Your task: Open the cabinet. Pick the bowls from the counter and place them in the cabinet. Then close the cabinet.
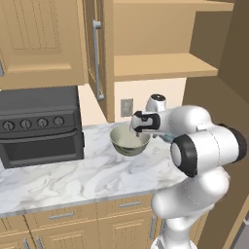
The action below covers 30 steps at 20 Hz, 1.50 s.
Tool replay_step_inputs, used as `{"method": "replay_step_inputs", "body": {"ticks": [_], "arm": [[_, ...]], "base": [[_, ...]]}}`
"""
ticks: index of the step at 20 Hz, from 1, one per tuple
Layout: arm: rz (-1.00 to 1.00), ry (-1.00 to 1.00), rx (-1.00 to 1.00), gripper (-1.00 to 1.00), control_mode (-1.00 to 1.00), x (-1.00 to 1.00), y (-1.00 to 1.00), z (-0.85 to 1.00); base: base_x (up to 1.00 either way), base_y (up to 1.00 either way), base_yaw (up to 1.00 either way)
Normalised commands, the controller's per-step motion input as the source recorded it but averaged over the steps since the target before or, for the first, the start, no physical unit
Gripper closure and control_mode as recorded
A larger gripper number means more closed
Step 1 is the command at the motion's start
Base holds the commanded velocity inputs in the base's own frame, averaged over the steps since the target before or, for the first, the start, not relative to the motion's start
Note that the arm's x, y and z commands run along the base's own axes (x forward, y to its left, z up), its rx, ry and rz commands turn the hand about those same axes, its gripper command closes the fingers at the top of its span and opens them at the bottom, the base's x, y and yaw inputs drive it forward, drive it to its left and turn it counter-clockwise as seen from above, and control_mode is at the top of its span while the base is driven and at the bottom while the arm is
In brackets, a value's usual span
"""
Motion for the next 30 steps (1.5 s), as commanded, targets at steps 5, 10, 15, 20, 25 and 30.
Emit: {"method": "replay_step_inputs", "body": {"ticks": [5,10,15,20,25,30], "arm": [[-0.03,0.01,0.00,-1.00,-1.00,0.00,-0.16,-0.41],[0.00,0.01,0.00,-1.00,-1.00,0.07,0.01,-0.23],[0.00,0.00,0.00,-1.00,-1.00,0.10,0.07,-0.27],[0.00,0.00,0.02,1.00,-1.00,0.04,0.02,-0.05],[0.00,-0.02,0.02,1.00,-1.00,0.00,0.00,0.14],[-0.05,-0.10,0.12,1.00,-1.00,-0.13,0.00,0.90]], "base": [[0.00,0.00,0.00],[0.00,0.00,0.00],[0.00,0.00,0.00],[0.00,0.00,0.00],[0.00,0.00,0.00],[0.00,0.00,0.00]]}}
